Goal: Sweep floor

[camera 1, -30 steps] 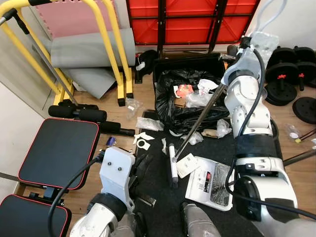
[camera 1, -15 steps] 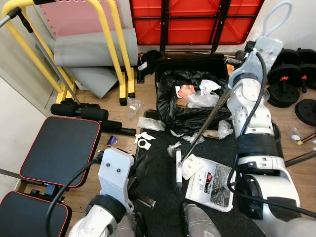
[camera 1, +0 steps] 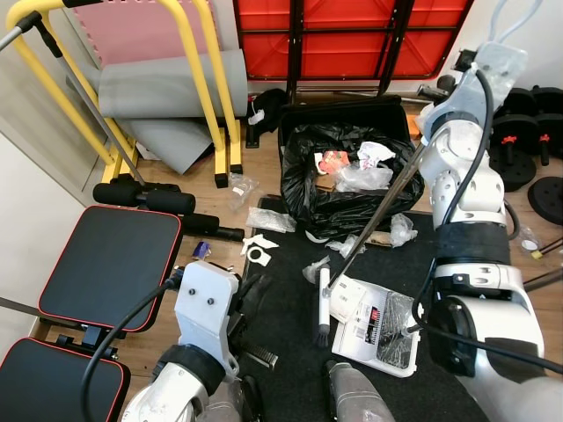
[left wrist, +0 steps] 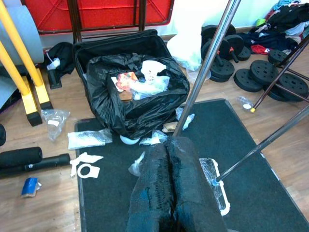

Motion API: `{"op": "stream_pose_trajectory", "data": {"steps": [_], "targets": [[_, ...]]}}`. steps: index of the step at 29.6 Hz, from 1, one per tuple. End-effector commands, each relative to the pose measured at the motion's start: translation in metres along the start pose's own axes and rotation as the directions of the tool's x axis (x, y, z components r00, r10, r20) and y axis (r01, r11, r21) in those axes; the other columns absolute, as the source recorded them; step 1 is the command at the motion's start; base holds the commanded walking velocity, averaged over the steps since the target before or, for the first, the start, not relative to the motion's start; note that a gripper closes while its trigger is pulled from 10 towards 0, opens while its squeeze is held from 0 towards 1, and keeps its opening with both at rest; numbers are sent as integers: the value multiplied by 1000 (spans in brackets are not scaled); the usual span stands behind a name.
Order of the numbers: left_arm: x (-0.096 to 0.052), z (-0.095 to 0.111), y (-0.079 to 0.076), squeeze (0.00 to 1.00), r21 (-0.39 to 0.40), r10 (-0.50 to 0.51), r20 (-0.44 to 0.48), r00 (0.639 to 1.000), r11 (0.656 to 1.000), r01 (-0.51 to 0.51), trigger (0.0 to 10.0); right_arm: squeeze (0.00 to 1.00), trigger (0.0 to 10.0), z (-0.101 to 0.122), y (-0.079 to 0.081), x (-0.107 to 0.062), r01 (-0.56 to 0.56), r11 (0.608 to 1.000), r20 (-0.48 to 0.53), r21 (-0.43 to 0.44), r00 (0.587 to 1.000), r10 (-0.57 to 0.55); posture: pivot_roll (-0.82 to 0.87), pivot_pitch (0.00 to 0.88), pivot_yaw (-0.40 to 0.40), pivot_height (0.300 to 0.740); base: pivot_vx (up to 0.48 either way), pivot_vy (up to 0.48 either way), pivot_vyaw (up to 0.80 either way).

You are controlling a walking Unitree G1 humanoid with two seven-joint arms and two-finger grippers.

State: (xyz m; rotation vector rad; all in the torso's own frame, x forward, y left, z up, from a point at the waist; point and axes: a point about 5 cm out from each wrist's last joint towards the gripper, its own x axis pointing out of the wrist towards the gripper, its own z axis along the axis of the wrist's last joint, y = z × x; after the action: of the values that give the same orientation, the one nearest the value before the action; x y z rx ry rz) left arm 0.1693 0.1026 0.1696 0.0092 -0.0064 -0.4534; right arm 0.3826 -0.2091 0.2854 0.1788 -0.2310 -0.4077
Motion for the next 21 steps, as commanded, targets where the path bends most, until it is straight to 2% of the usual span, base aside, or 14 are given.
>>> {"op": "stream_pose_trajectory", "data": {"steps": [1,4,7,18,21], "targets": [[-1,-6,0,0,-13,-2,-34,999,1000,2,10000,0,10000,17,3,0,-17,1000,42,18,999,16,-111,250,25,740,0,0,0],[-1,-6,0,0,-13,-2,-34,999,1000,2,10000,0,10000,17,2,0,-12,1000,39,1,999,12,-114,248,26,740,0,0,0],[0,-6,0,0,-13,-3,-32,999,1000,3,10000,0,10000,11,-6,1,41,997,17,-62,999,-40,-114,249,24,740,0,0,0],[0,-6,0,0,-13,-4,-30,1000,1000,3,10000,0,10000,9,-14,2,78,994,-2,-73,997,-78,-118,248,25,740,0,0,0],[0,-5,0,0,-15,-6,-29,1000,1000,6,10000,0,10000,9,4,-2,-44,995,-26,92,999,47,-115,253,24,740,0,0,0]]}}
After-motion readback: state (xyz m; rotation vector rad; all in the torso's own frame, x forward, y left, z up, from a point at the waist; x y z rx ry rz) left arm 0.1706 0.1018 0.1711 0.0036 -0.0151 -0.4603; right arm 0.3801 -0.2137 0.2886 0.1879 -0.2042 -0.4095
